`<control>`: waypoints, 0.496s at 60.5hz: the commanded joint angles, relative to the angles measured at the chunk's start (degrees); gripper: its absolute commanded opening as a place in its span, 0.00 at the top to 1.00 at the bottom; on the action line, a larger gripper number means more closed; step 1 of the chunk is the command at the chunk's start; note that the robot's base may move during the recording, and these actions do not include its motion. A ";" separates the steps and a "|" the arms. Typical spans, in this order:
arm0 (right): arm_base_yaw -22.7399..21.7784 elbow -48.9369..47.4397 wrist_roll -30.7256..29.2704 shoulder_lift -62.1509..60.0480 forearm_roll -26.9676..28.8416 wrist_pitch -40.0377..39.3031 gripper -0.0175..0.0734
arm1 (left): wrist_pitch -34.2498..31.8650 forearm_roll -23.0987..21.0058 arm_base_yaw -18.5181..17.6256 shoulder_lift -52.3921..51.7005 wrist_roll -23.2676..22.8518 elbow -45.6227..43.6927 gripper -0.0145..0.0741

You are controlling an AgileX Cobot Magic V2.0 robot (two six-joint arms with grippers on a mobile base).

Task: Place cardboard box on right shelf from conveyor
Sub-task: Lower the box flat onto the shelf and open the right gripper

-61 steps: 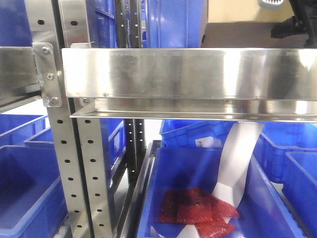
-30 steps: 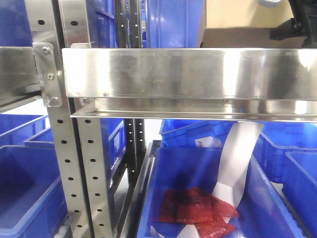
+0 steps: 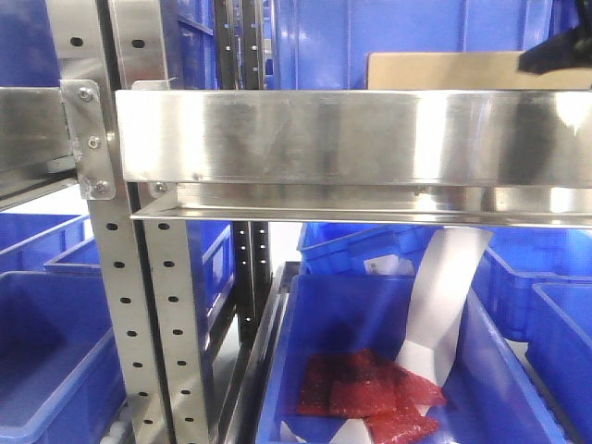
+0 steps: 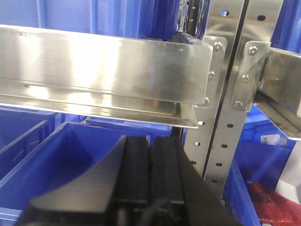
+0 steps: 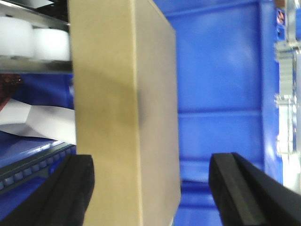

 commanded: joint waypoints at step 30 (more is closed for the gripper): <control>-12.16 1.16 0.29 -20.03 39.78 8.50 0.73 | -4.68 -0.26 -0.23 -0.40 -0.16 -0.16 0.97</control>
